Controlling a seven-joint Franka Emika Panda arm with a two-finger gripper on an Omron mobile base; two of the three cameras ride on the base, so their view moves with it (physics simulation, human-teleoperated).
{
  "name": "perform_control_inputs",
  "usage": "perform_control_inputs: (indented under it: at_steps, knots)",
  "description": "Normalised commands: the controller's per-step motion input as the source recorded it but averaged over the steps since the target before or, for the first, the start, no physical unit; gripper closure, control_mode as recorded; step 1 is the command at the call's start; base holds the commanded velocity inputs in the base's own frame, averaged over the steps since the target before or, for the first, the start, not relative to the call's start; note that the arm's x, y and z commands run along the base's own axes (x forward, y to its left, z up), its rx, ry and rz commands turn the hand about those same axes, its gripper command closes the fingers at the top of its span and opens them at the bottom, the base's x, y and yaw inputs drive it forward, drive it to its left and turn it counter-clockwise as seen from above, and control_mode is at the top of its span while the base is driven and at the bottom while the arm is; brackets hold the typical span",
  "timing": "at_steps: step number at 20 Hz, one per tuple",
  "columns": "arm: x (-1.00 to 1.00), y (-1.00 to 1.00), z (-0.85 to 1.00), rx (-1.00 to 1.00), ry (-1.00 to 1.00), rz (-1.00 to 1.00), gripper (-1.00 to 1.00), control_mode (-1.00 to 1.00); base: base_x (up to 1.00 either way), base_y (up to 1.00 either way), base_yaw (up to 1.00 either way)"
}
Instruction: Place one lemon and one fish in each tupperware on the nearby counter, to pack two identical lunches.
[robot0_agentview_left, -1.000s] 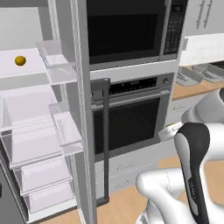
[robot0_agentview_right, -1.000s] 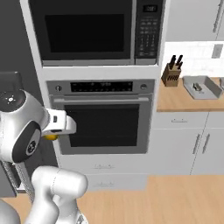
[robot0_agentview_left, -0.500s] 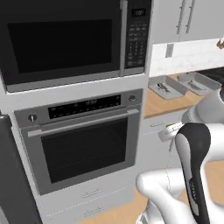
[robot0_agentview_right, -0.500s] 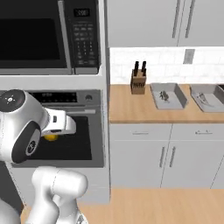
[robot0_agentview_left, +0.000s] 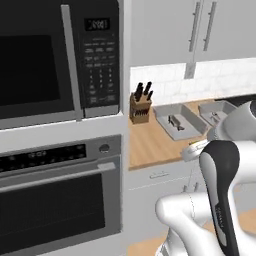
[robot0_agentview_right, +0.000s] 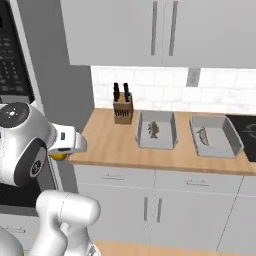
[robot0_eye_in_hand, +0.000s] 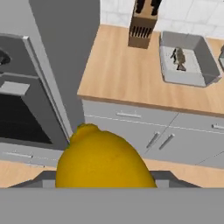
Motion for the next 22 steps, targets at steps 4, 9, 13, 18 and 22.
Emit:
perform_control_inputs:
  at_steps: [4, 9, 13, 18, 22]
  knots:
    - [0.00, 0.00, 0.00, 0.00, 0.00, 0.00, 1.00, 1.00, 0.57, -1.00, 0.34]
    - [0.00, 0.00, 0.00, 0.00, 0.00, 0.00, 1.00, 1.00, 0.70, -0.90, 0.46]
    - [0.00, 0.00, 0.00, 0.00, 0.00, 0.00, 1.00, 1.00, 0.76, -0.70, 0.36]
    - [0.14, -0.07, -0.23, 0.00, 0.00, 0.03, 1.00, -1.00, 0.33, -0.23, 0.10]
    - [0.59, -0.08, -0.74, 0.00, -0.02, 0.02, 1.00, -1.00, 0.00, 0.00, 0.00]
